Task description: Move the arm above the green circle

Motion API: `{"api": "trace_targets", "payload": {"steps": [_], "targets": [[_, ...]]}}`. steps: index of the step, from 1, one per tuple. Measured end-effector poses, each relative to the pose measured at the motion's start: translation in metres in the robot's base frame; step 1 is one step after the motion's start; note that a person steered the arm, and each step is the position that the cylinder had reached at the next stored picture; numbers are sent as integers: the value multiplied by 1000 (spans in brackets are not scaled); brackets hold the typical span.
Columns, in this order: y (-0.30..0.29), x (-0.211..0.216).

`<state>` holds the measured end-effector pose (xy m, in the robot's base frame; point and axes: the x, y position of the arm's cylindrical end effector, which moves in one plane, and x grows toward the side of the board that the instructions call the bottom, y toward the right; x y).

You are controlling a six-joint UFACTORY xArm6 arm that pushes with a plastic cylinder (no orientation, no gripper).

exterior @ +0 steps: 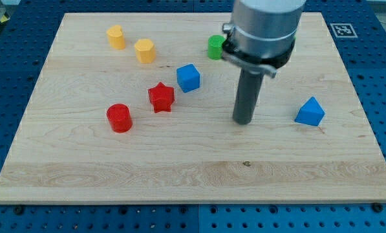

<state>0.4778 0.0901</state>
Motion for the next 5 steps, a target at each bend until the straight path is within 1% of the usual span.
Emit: {"api": "trace_targets", "payload": {"steps": [1, 3, 5], "targets": [[12, -44], [23, -114], [23, -195]]}}
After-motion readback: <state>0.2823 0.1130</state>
